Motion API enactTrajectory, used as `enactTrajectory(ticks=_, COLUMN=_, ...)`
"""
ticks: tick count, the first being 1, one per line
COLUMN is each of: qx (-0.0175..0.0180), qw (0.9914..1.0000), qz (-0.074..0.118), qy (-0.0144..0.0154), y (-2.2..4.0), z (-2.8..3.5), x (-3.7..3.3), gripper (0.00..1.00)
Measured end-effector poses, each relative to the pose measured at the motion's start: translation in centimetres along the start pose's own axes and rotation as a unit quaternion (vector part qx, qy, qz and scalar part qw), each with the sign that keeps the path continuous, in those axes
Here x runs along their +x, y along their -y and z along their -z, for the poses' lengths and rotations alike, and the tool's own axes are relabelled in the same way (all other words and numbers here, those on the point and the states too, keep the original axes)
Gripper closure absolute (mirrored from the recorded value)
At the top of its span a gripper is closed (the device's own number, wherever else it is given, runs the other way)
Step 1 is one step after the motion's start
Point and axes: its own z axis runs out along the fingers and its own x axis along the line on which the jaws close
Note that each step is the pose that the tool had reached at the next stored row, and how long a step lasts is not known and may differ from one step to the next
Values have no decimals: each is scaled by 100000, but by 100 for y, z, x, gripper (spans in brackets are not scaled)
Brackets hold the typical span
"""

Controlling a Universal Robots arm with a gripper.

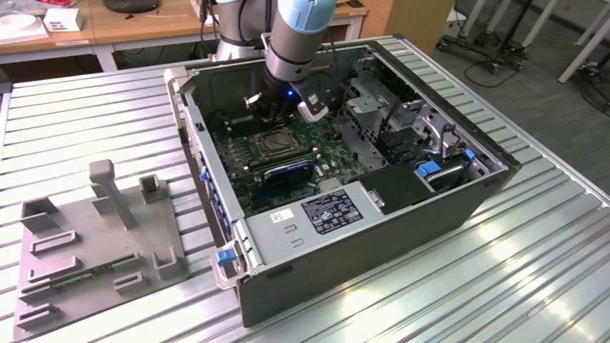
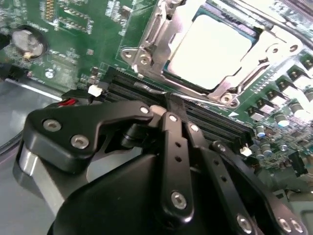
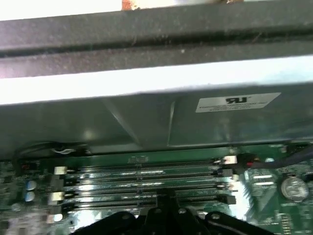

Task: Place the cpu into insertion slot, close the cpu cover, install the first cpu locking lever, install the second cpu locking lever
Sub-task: 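Install the first cpu locking lever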

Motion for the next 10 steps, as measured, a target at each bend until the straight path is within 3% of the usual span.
enactTrajectory(ticks=2, qx=108, qw=99985, qz=-531, qy=-1651, y=0, z=-2, x=-10, gripper=89)
enactTrajectory(ticks=10, qx=149, qw=99982, qz=-574, qy=-1792, y=-3, z=12, x=-10, gripper=89)
